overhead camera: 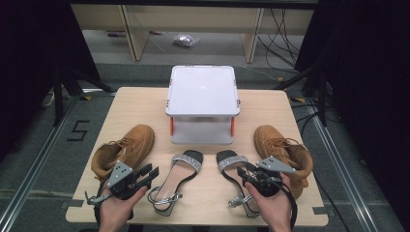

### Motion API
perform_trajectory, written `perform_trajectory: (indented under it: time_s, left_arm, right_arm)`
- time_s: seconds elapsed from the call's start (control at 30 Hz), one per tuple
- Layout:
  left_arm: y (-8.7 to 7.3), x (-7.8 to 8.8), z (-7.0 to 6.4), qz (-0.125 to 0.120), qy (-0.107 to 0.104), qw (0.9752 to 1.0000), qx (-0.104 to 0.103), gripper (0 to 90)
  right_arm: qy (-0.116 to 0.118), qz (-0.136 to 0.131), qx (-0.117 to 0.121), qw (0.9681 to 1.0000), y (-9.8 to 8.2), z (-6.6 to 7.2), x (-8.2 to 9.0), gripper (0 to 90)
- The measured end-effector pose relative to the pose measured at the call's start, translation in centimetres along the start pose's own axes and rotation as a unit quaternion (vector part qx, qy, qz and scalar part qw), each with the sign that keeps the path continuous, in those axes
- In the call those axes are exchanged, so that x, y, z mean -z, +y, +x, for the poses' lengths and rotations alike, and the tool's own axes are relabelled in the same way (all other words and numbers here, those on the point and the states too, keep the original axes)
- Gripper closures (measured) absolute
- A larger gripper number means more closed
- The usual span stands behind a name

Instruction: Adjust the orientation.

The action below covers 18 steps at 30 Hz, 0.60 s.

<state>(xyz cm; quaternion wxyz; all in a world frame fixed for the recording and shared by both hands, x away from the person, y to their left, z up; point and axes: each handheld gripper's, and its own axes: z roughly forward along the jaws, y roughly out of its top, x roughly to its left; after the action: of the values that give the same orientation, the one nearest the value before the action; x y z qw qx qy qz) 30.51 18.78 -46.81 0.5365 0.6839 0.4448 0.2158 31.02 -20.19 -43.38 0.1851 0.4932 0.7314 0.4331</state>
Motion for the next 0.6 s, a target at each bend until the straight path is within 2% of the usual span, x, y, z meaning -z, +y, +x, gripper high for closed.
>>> perform_trajectory:
  time_s: [0.03, 0.07, 0.1, 0.13, 0.17, 0.2, 0.23, 0.27, 0.3, 0.33, 0.37, 0.43, 0.47, 0.53, 0.57, 0.6]
  left_arm:
    - [0.0, -0.1, 0.1, 0.005, 0.0, 1.0, -0.005, 71.1]
    - [0.0, -0.1, 0.1, 0.006, 0.0, 1.0, -0.004, 73.9]
    - [0.0, -0.2, 0.1, 0.009, 0.003, 0.9999, -0.006, 76.7]
    - [-0.1, -0.2, 0.1, 0.013, 0.008, 0.9999, -0.003, 79.5]
    - [-0.1, -0.2, 0.1, 0.013, 0.008, 0.9999, -0.003, 81.9]
    - [-0.2, -0.3, 0.2, 0.018, 0.013, 0.9997, -0.005, 83.7]
    - [-0.3, -0.4, 0.4, 0.022, 0.015, 0.9995, -0.017, 85.0]
    - [-0.4, -0.3, 0.2, 0.03, 0.027, 0.9991, -0.013, 86.6]
    - [-0.5, -0.4, 0.3, 0.028, 0.026, 0.9989, -0.027, 87.7]
    - [-0.8, -0.3, 0.2, 0.039, 0.038, 0.9982, -0.027, 88.7]
    - [-0.9, -0.3, 0.3, 0.041, 0.036, 0.998, -0.034, 89.1]
    - [-1.2, -0.4, 0.4, 0.047, 0.04, 0.9974, -0.037, 89.2]
    - [-1.6, -0.5, 0.4, 0.055, 0.044, 0.9967, -0.041, 89.2]
    - [-2.2, -0.7, 0.6, 0.067, 0.034, 0.9957, -0.053, 89.4]
    - [-2.7, -0.8, 0.8, 0.079, 0.028, 0.9947, -0.06, 89.4]
    - [-2.9, -0.9, 0.8, 0.082, 0.024, 0.9949, -0.053, 89.4]
  right_arm:
    - [0.001, -0.002, 0.012, 0.9999, 0.2, 0.0, 0.0, 61.9]
    - [0.0, 0.006, 0.005, 1.0, 0.3, 0.5, 0.1, 62.9]
    - [0.0, 0.0, 0.029, 0.9996, 0.5, 0.5, 0.0, 63.9]
    - [0.008, 0.003, 0.014, 0.9999, 0.5, 1.1, -0.2, 65.5]
    - [0.012, 0.007, 0.034, 0.9993, 0.7, 1.1, -0.3, 66.9]
    - [0.014, 0.01, 0.042, 0.999, 0.7, 1.5, -0.5, 68.9]
    - [0.019, 0.016, 0.044, 0.9987, 0.7, 2.0, -0.7, 70.6]
    - [0.03, 0.019, 0.044, 0.9984, 0.7, 2.6, -1.1, 73.3]
    - [0.035, 0.026, 0.049, 0.9979, 0.6, 3.1, -1.3, 75.9]
    - [0.036, 0.035, 0.057, 0.9971, 0.6, 3.7, -1.6, 78.4]
    - [0.041, 0.05, 0.072, 0.9954, 0.6, 4.3, -2.0, 81.8]
    - [0.049, 0.056, 0.071, 0.9947, 0.5, 4.7, -2.3, 84.2]
    - [0.051, 0.069, 0.072, 0.9937, 0.5, 5.4, -2.6, 86.7]
    - [0.061, 0.09, 0.08, 0.9909, 0.2, 6.5, -3.6, 90.0]
    - [0.066, 0.107, 0.09, 0.988, -0.1, 7.2, -4.4, 90.0]
    - [0.07, 0.116, 0.085, 0.9871, -0.1, 7.6, -4.7, 90.0]
